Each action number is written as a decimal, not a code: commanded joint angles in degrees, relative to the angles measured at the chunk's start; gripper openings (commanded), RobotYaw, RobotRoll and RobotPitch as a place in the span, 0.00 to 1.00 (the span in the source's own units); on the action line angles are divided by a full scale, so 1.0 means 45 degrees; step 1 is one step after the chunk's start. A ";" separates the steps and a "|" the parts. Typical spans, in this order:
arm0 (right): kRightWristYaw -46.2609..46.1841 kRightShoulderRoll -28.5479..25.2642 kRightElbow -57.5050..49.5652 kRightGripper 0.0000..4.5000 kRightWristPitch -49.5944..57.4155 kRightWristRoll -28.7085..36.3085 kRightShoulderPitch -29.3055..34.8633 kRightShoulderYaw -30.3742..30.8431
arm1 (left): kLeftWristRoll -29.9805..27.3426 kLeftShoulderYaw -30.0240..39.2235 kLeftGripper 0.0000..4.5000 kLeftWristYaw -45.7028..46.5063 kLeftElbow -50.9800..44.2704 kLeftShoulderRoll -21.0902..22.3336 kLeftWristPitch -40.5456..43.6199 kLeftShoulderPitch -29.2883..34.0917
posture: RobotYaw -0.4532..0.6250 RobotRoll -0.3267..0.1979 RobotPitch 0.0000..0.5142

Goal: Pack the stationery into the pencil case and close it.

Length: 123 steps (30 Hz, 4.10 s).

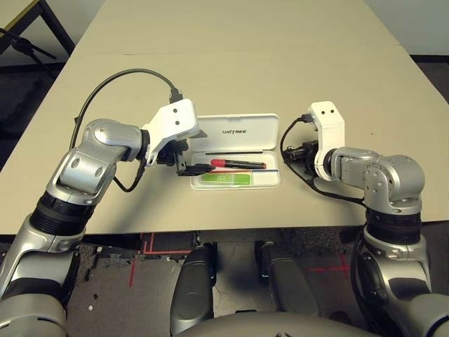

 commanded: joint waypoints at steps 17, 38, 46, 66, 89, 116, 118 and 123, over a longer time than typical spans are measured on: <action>0.9595 -0.7298 0.1314 0.08 -0.6415 0.2178 0.0874 0.1100 | -0.0185 0.0083 1.00 -0.0266 0.0451 0.0091 -0.0456 0.0253 | 0.40 0.62 0.40; 1.4930 -0.5482 0.4334 0.08 -1.2600 -0.1228 -0.3165 0.6375 | -0.0369 0.0314 1.00 -0.0304 0.0241 0.0235 -0.0431 0.0410 | 0.44 0.62 0.39; 1.5484 -0.4691 0.5423 0.08 -1.3954 -0.2222 -0.3513 0.6733 | -0.0826 0.0901 1.00 -0.0679 0.0034 0.0750 -0.0927 0.1002 | 0.46 0.62 0.38; 1.5777 -0.4054 0.6194 0.61 -1.5525 -0.3191 -0.3128 0.6540 | -0.1811 0.2363 1.00 -0.1752 0.0787 0.1607 -0.2180 0.2093 | 0.47 0.62 0.38; 1.7843 -0.6057 0.7587 0.99 -1.5638 0.2246 -0.1944 0.2908 | -0.0017 0.1913 1.00 -0.0827 0.5416 0.1259 -0.3385 -0.0626 | 0.42 0.62 0.37; 1.7843 -0.7503 0.8039 1.00 -1.6026 0.4170 -0.0967 0.2272 | 0.2912 -0.0191 0.01 -0.2752 1.4127 -0.2255 -0.6692 -0.6740 | 0.35 0.62 0.37; 1.7843 -0.7479 0.8015 1.00 -1.6037 0.4162 -0.0907 0.2223 | 0.3077 -0.0446 0.01 -0.3380 1.4306 -0.2395 -0.6911 -0.7053 | 0.35 0.62 0.37; 1.7843 -0.7368 0.7900 1.00 -1.6048 0.4080 -0.0698 0.2033 | 0.3147 -0.0795 0.01 -0.4728 1.3882 -0.2589 -0.6823 -0.7327 | 0.34 0.62 0.35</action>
